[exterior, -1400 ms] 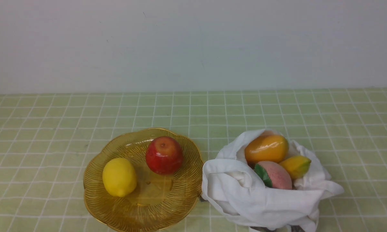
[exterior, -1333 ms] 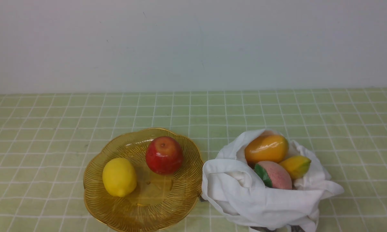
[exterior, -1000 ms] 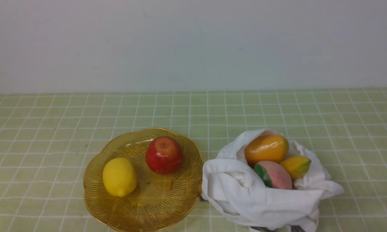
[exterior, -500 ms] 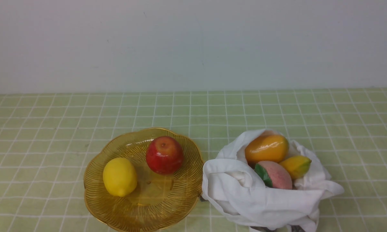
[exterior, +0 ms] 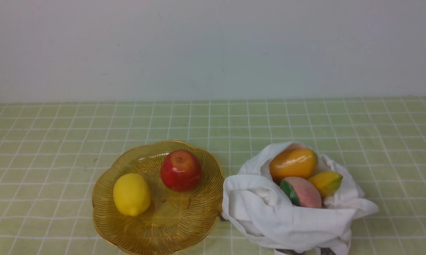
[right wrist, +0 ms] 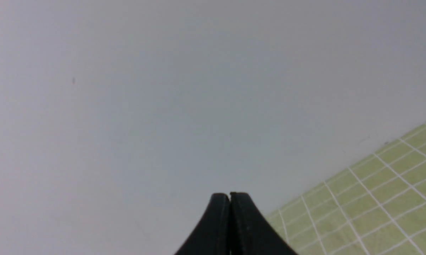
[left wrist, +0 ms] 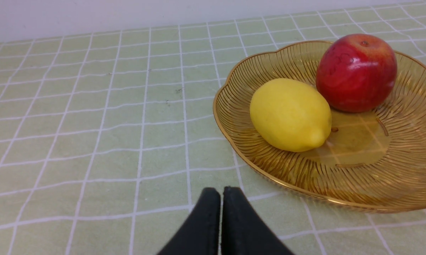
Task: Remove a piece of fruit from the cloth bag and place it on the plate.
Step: Use the right arm to grab a banana from the bag
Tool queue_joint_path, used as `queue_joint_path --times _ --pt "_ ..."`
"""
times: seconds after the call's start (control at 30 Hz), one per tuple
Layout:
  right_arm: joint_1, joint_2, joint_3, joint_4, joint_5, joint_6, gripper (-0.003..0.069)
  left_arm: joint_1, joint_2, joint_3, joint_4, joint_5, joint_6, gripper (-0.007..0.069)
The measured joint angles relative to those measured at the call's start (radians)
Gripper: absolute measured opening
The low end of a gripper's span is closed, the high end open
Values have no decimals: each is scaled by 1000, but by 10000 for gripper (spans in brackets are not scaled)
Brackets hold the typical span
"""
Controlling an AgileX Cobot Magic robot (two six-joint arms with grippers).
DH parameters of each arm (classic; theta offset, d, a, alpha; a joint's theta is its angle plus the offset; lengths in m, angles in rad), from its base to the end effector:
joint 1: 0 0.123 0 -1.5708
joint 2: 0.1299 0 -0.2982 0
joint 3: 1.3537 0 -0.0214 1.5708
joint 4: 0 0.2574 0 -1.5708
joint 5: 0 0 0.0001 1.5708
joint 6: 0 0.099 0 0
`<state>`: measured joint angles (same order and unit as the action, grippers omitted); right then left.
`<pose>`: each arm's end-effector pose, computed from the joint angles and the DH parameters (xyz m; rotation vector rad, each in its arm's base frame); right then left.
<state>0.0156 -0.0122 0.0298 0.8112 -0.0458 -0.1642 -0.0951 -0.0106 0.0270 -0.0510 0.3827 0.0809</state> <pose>0.0576 -0.0023 0.2072 0.4884 1.4083 0.5126 0.0529 -0.0069 0.1676 0.1341 1.8779 -0.0601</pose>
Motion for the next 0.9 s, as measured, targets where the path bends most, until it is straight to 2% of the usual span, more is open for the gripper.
queue_joint_path --times 0.23,0.33,0.43,0.5,0.53,0.57,0.73,0.9 --pt "0 0 0 134 -89 3 -15 0 0 0 0 0 0 -8" --pt "0 0 -24 142 -69 -14 -15 0 0 0 0 0 0 -8" --pt "0 56 -200 73 119 -118 -15 0 0 0 0 0 0 -8" --pt "0 179 -313 19 277 -164 -15 0 0 0 0 0 0 -8" --pt "0 179 -324 13 292 -164 -15 0 0 0 0 0 0 -8" --pt "0 281 -399 -28 393 -179 -15 0 0 0 0 0 0 -8" --pt "0 691 -643 -195 698 -216 -15 0 0 0 0 0 0 -8" --pt "0 939 -759 -243 797 -282 -12 0 0 0 0 0 0 -8"
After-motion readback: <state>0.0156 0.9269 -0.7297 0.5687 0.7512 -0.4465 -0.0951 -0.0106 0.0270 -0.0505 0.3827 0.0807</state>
